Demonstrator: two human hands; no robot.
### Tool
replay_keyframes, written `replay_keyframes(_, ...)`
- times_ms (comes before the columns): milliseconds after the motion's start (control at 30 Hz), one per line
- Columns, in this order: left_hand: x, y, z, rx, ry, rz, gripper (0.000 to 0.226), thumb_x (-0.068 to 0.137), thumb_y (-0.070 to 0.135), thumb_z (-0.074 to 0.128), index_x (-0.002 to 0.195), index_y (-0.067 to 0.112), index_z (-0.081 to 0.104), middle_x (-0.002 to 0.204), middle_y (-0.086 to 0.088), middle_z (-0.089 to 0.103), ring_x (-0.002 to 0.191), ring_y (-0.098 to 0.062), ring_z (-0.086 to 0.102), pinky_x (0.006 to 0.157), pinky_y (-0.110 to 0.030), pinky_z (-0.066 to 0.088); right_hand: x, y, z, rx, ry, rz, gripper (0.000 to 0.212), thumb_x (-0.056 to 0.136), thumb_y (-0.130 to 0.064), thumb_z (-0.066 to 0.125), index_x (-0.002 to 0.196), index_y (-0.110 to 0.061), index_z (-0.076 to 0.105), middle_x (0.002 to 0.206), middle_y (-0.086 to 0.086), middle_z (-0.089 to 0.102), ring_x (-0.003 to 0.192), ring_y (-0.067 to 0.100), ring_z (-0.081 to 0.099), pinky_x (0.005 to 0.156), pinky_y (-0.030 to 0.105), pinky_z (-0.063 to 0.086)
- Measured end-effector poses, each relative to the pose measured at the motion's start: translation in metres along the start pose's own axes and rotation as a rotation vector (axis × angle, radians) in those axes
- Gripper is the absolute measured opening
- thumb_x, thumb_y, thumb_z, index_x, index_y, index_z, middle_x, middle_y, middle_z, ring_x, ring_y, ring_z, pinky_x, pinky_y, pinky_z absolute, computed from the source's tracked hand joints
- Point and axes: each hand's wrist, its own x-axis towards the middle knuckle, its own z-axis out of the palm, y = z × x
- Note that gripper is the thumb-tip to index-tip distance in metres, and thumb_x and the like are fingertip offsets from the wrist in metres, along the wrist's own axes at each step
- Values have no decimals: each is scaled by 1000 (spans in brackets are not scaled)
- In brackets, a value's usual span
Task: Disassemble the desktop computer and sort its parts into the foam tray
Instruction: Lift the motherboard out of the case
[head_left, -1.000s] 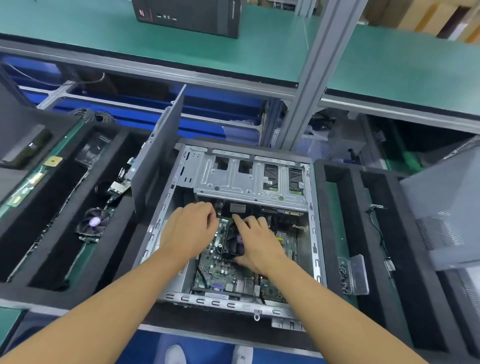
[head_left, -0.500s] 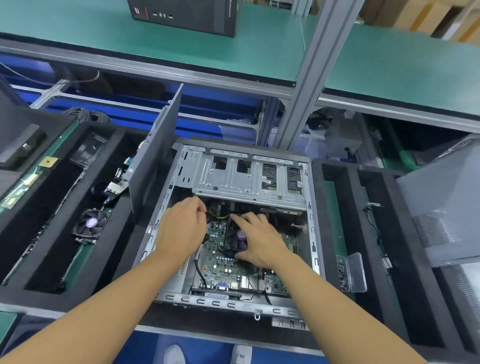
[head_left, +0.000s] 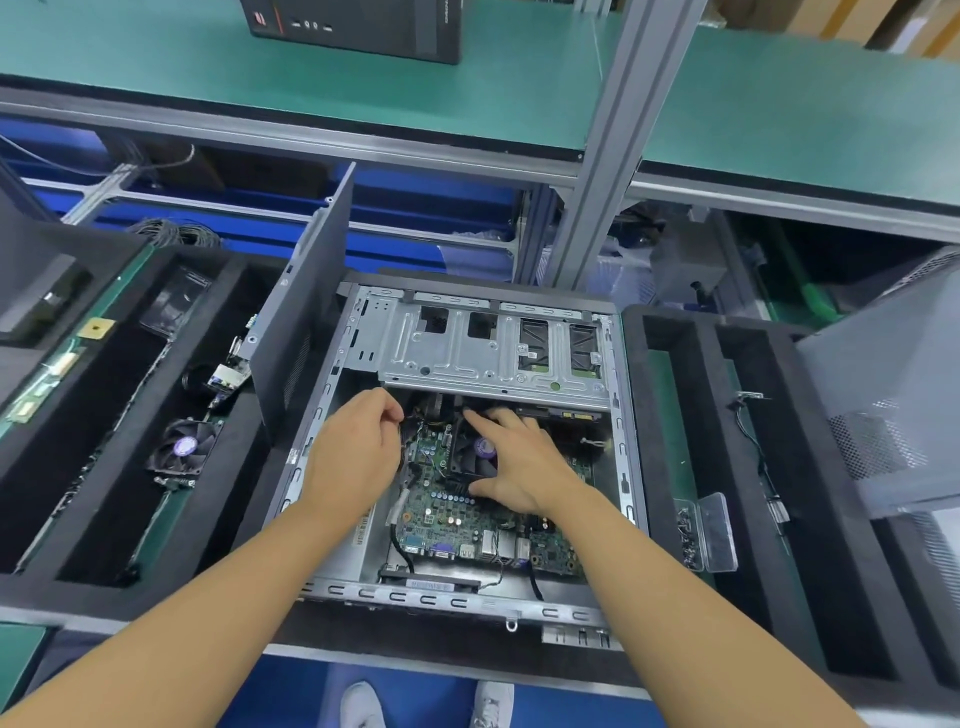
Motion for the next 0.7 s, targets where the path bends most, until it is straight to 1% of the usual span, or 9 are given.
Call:
replay_keyframes(133,2,0,-2,-61,-18,-14,24,89,3,45,85,23,58,86,14,60,76,-5,56,63,-27,45,-1,0,-2,23,-15,-17,100,76,-52,75,155,-36,16,153,-3,28,129,30,33,110,47,30)
replay_keyframes(200,2,3,-3,82,-74,57,22,89,8,47,82,26,58,82,16,60,70,-3,53,63,-28,44,-1,0,-3,37,-16,-14,99,76,-51,76,155,-36,17,154,-3,28,130,30,32,111,48,30)
replay_keyframes(233,2,5,-3,177,-110,100,22,90,10,47,82,27,59,82,17,60,71,-3,52,69,-31,46,-1,0,-4,45,-15,-9,99,77,-50,76,155,-36,17,154,-3,28,131,30,32,112,49,29)
replay_keyframes(300,3,9,-3,322,-179,147,20,91,16,46,84,29,60,85,17,60,79,-8,53,82,-35,45,-2,-2,-4,68,-4,2,97,77,-49,75,154,-37,17,153,-3,29,130,30,32,111,50,29)
replay_keyframes(367,6,11,-1,370,-209,157,18,93,21,46,89,30,62,92,17,60,87,-10,53,84,-33,41,-2,-5,-3,101,18,10,94,79,-49,74,154,-38,19,153,-2,30,129,30,32,111,50,28)
replay_keyframes(433,6,14,1,369,-201,200,15,93,22,49,91,28,63,94,15,59,90,-12,53,84,-32,39,-1,-8,-2,130,36,11,91,80,-50,73,154,-38,21,151,-1,32,128,30,32,112,48,27)
replay_keyframes(567,4,19,-4,310,-59,308,10,86,13,58,87,21,64,90,10,59,84,-15,54,78,-34,42,0,-6,-3,154,29,4,86,82,-51,71,153,-40,23,147,0,36,125,30,35,112,47,27)
replay_keyframes(633,4,14,-7,395,-136,301,13,89,18,53,94,21,64,95,10,59,86,-15,54,78,-32,42,-1,-3,-2,214,47,13,81,83,-48,71,151,-41,28,146,-2,38,123,29,35,112,47,27)
replay_keyframes(700,2,8,-7,534,-293,255,22,92,28,48,109,23,61,107,8,59,92,-15,56,80,-32,42,-2,-1,1,279,84,11,73,83,-45,73,145,-43,35,140,-7,42,116,24,37,109,44,30)
